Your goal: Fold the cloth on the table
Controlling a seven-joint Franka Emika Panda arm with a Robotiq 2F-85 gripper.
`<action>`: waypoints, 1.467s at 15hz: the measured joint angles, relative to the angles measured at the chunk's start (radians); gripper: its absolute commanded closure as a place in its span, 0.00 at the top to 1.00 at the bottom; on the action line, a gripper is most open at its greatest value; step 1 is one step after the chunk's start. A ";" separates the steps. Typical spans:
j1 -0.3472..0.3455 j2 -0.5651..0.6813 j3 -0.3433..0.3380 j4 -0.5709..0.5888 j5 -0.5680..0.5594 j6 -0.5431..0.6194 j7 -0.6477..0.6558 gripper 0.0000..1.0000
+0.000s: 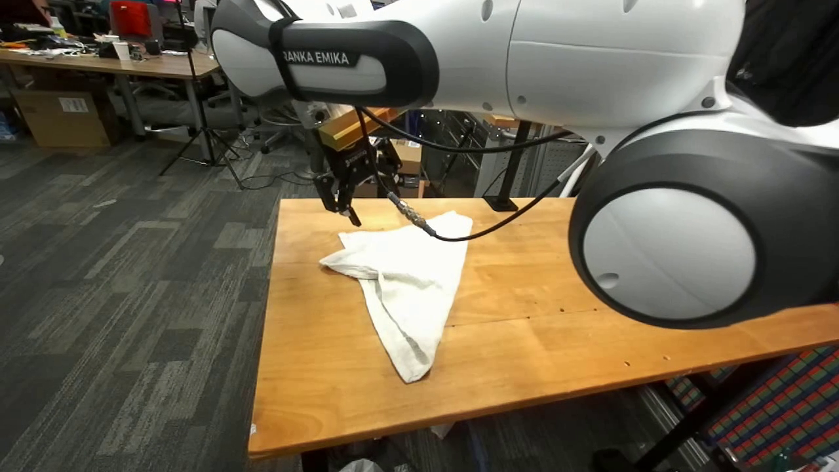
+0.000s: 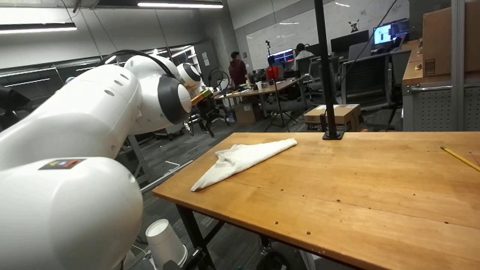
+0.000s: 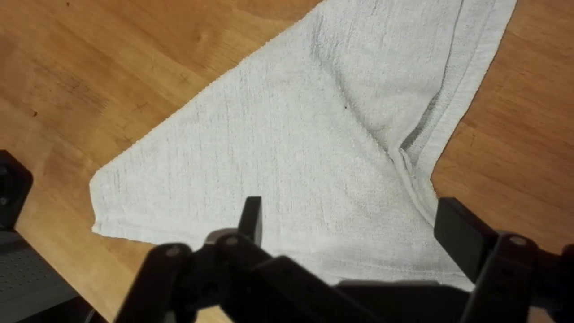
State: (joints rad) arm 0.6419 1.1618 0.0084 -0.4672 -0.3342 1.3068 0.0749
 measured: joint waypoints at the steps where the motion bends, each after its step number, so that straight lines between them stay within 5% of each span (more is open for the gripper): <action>1: -0.001 0.001 -0.002 0.014 0.005 -0.002 -0.001 1.00; 22: -0.025 -0.054 -0.003 0.023 0.111 0.175 0.066 1.00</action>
State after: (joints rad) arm 0.6170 1.1078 0.0050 -0.4444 -0.2237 1.4817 0.1414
